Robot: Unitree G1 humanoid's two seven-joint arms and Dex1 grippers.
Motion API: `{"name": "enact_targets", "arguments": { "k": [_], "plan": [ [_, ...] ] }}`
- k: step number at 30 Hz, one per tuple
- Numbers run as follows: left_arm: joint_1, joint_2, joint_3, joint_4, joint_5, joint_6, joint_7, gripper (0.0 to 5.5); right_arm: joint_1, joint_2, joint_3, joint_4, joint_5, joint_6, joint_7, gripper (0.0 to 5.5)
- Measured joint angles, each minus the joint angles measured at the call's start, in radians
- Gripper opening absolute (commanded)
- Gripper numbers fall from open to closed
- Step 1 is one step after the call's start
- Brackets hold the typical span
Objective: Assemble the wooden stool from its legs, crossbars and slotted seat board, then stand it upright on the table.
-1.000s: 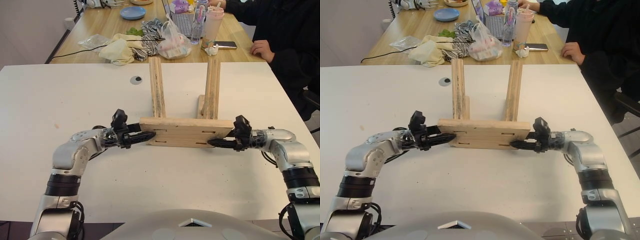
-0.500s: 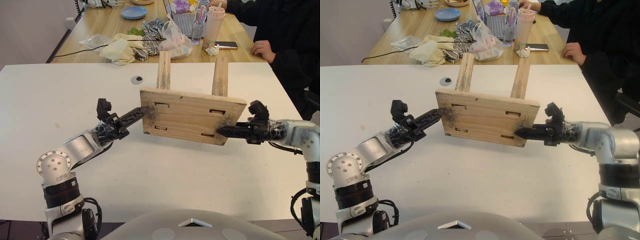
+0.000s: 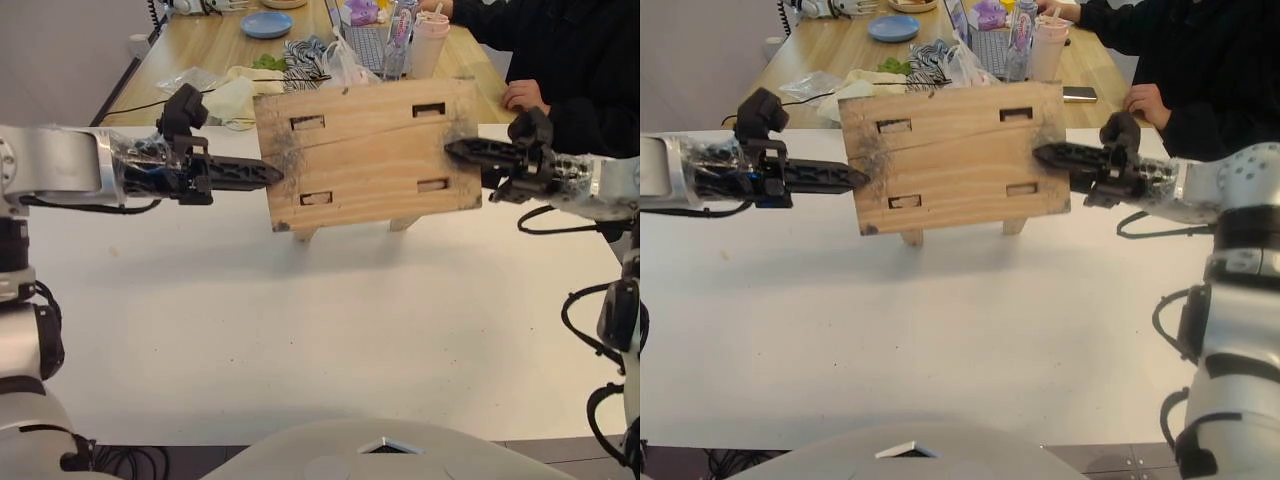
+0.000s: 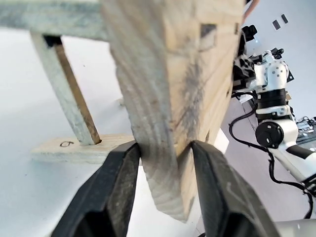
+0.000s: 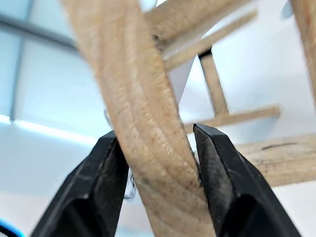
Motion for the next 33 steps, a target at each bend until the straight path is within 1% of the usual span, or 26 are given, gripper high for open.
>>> {"name": "enact_targets", "arguments": {
  "k": [3,5,10,13,14,15,16,17,18,19,20,21,23,24,25,27,30,33],
  "plan": [
    [-0.164,-0.075,-0.058,0.209,0.238,-0.002,-0.114,1.6,-0.14,0.056,-0.105,0.246,-0.063,-0.057,-0.181,1.85],
    [-0.24,-0.129,-0.123,0.352,0.406,-0.085,-0.249,1.6,-0.198,0.073,-0.16,0.341,-0.087,-0.127,-0.293,1.76],
    [-0.325,-0.242,-0.196,0.642,0.642,-0.315,-0.515,1.6,-0.225,0.107,-0.254,0.423,-0.085,-0.248,-0.426,1.54],
    [-0.361,-0.291,-0.205,0.772,0.721,-0.409,-0.594,1.61,-0.226,0.134,-0.298,0.44,-0.083,-0.317,-0.482,1.52],
    [-0.376,-0.308,-0.205,0.816,0.743,-0.43,-0.615,2.01,-0.226,0.137,-0.311,0.444,-0.083,-0.331,-0.5,1.51],
    [-0.39,-0.325,-0.205,0.851,0.762,-0.45,-0.626,2.13,-0.224,0.138,-0.324,0.448,-0.083,-0.339,-0.512,1.51],
    [-0.396,-0.345,-0.205,0.865,0.791,-0.488,-0.629,2.44,-0.222,0.141,-0.331,0.449,-0.083,-0.352,-0.524,1.51],
    [-0.406,-0.368,-0.204,0.883,0.823,-0.527,-0.632,2.52,-0.219,0.141,-0.341,0.45,-0.083,-0.36,-0.538,1.51],
    [-0.415,-0.387,-0.202,0.896,0.852,-0.56,-0.632,2.69,-0.216,0.141,-0.353,0.451,-0.083,-0.365,-0.55,1.8],
    [-0.419,-0.404,-0.19,0.912,0.878,-0.589,-0.63,2.82,-0.209,0.143,-0.367,0.451,-0.083,-0.368,-0.564,1.91],
    [-0.417,-0.434,-0.164,0.936,0.926,-0.663,-0.602,2.93,-0.197,0.156,-0.381,0.449,-0.083,-0.375,-0.581,2.04],
    [-0.416,-0.451,-0.145,0.951,0.949,-0.692,-0.573,3.12,-0.184,0.175,-0.395,0.447,-0.083,-0.392,-0.589,2.24],
    [-0.405,-0.485,-0.081,0.978,0.984,-0.738,-0.53,3.45,-0.162,0.19,-0.415,0.443,-0.082,-0.397,-0.603,2.63],
    [-0.4,-0.497,-0.04,0.991,0.987,-0.761,-0.518,3.54,-0.152,0.211,-0.433,0.433,-0.082,-0.409,-0.611,2.77],
    [-0.393,-0.513,-0.006,0.995,0.998,-0.785,-0.505,3.77,-0.142,0.219,-0.448,0.426,-0.08,-0.416,-0.611,3.06],
    [-0.38,-0.528,0.062,1.004,1.026,-0.843,-0.471,4.02,-0.126,0.23,-0.468,0.415,-0.08,-0.435,-0.628,3.37],
    [-0.334,-0.553,0.188,1.008,1.024,-0.963,-0.427,4.05,-0.102,0.257,-0.534,0.405,-0.05,-0.464,-0.638,3.89],
    [-0.299,-0.552,0.292,1.002,1.025,-1.018,-0.428,4.05,-0.078,0.26,-0.604,0.38,-0.036,-0.494,-0.64,3.96]
  ]
}}
